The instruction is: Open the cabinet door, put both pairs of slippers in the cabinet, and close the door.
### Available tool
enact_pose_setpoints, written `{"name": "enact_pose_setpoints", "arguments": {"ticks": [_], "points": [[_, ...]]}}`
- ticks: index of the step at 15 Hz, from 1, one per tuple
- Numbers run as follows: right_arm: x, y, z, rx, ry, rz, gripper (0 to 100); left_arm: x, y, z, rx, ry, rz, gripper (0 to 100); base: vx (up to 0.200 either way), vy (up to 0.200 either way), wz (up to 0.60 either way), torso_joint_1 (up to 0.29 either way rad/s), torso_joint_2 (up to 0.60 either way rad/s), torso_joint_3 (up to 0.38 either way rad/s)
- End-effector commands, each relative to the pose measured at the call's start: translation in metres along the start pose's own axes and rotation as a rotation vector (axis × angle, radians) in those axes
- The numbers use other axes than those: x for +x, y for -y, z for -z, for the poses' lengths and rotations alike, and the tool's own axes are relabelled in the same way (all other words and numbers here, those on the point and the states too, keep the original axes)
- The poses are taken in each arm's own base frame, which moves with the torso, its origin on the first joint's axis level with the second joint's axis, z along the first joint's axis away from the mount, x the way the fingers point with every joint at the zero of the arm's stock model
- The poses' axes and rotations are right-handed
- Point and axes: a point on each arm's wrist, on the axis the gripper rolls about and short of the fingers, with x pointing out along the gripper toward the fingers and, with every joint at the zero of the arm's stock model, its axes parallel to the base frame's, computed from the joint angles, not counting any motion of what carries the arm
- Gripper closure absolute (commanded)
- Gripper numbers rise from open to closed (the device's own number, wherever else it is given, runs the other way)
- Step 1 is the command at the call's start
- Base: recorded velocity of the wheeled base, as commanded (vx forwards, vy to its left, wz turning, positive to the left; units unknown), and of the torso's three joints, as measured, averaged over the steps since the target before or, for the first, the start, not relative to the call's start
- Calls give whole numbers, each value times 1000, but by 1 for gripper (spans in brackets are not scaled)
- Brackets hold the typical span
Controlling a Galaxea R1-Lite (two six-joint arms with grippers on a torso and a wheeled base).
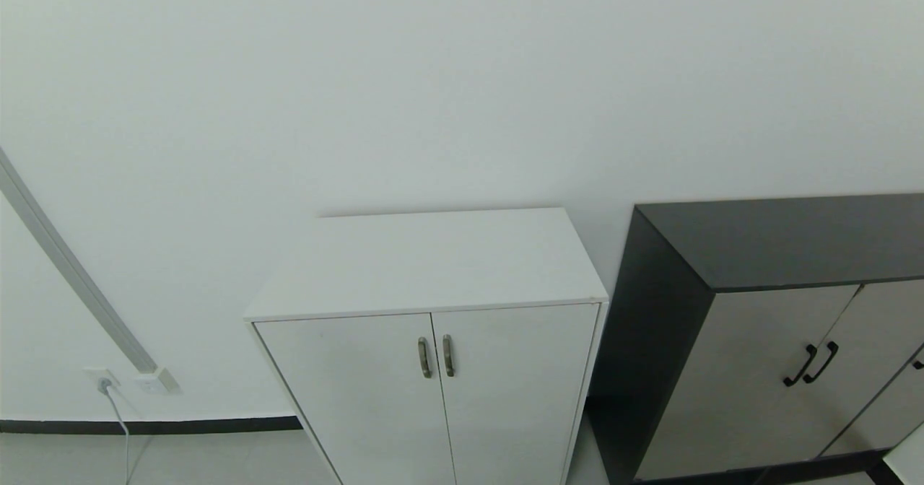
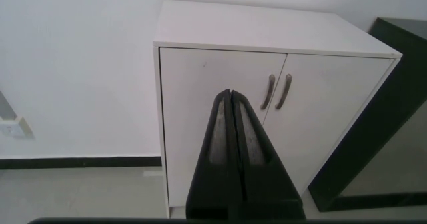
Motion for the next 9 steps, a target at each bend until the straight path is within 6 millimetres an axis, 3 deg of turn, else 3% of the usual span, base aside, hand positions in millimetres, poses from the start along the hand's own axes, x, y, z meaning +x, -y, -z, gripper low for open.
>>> {"name": "enact_pose_setpoints", "arguments": {"ticks": [1,9], "points": [[0,0,0,-1,-3,-2,100,0,0,0,0,0,-1,100,0,0,0,0,0,0],[0,0,0,-7,-3,-5,100,0,0,0,0,0,-1,100,0,0,0,0,0,0]]}}
